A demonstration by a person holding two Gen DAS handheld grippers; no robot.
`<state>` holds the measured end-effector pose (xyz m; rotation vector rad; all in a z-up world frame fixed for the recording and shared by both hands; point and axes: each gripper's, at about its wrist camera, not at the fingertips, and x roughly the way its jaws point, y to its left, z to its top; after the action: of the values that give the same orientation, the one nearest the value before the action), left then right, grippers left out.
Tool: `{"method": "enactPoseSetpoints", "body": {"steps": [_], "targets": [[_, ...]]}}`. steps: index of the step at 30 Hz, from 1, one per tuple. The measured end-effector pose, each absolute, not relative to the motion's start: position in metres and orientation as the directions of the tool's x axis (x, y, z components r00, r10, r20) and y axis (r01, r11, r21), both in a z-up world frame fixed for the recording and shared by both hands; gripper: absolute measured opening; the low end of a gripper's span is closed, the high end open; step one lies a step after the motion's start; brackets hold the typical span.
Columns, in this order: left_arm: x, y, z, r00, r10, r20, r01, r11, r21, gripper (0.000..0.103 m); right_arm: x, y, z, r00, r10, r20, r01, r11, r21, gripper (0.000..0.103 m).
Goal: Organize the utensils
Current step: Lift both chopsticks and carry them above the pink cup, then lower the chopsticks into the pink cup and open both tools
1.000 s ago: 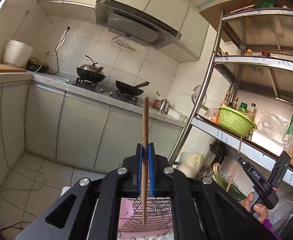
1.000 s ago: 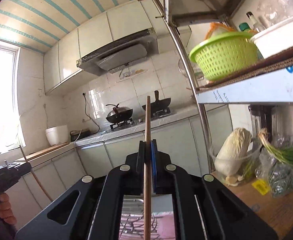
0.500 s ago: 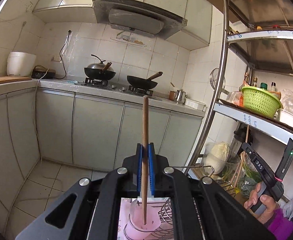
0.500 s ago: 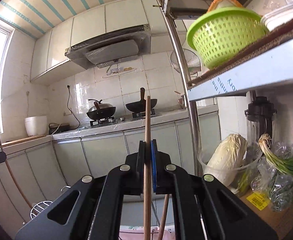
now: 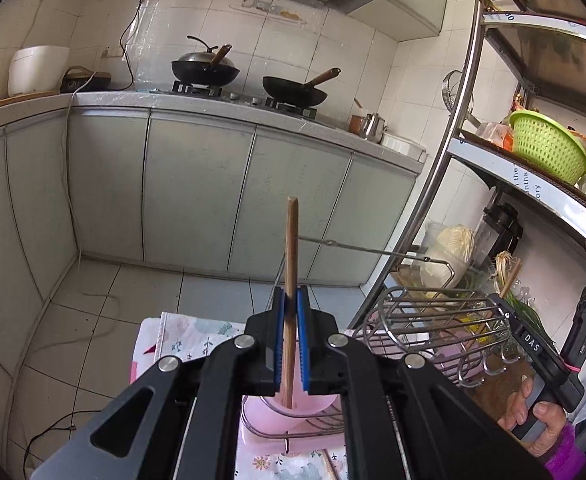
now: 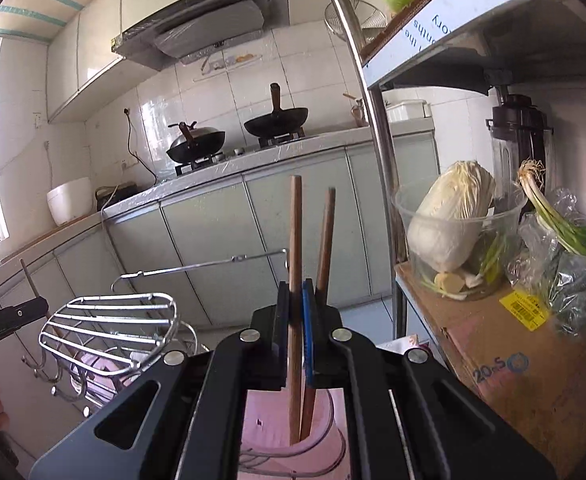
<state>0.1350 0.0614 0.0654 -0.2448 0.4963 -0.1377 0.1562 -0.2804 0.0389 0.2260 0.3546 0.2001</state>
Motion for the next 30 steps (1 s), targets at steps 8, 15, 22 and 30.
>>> {"method": "enactPoseSetpoints", "body": {"steps": [8, 15, 22, 30], "targets": [[0.129, 0.079, 0.057, 0.858, -0.191, -0.477, 0.022, 0.941, -0.338, 0.031, 0.147, -0.279, 0.038, 0.883, 0.24, -0.402, -0.153, 0.96, 0.237, 0.012], [0.101, 0.09, 0.071, 0.875, -0.186, -0.448, 0.023, 0.938, -0.345, 0.039, 0.124, -0.278, 0.047, 0.87, 0.267, -0.414, -0.181, 0.955, 0.234, 0.034], [0.074, 0.083, 0.063, 0.855, -0.209, -0.475, 0.056, 0.947, -0.316, 0.042, 0.094, -0.284, 0.047, 0.876, 0.248, -0.415, -0.169, 0.961, 0.217, 0.047], [0.064, 0.06, 0.018, 0.757, -0.288, -0.586, 0.107, 0.94, -0.324, 0.042, 0.078, -0.293, 0.031, 0.836, 0.274, -0.475, -0.159, 0.95, 0.268, 0.047]]}}
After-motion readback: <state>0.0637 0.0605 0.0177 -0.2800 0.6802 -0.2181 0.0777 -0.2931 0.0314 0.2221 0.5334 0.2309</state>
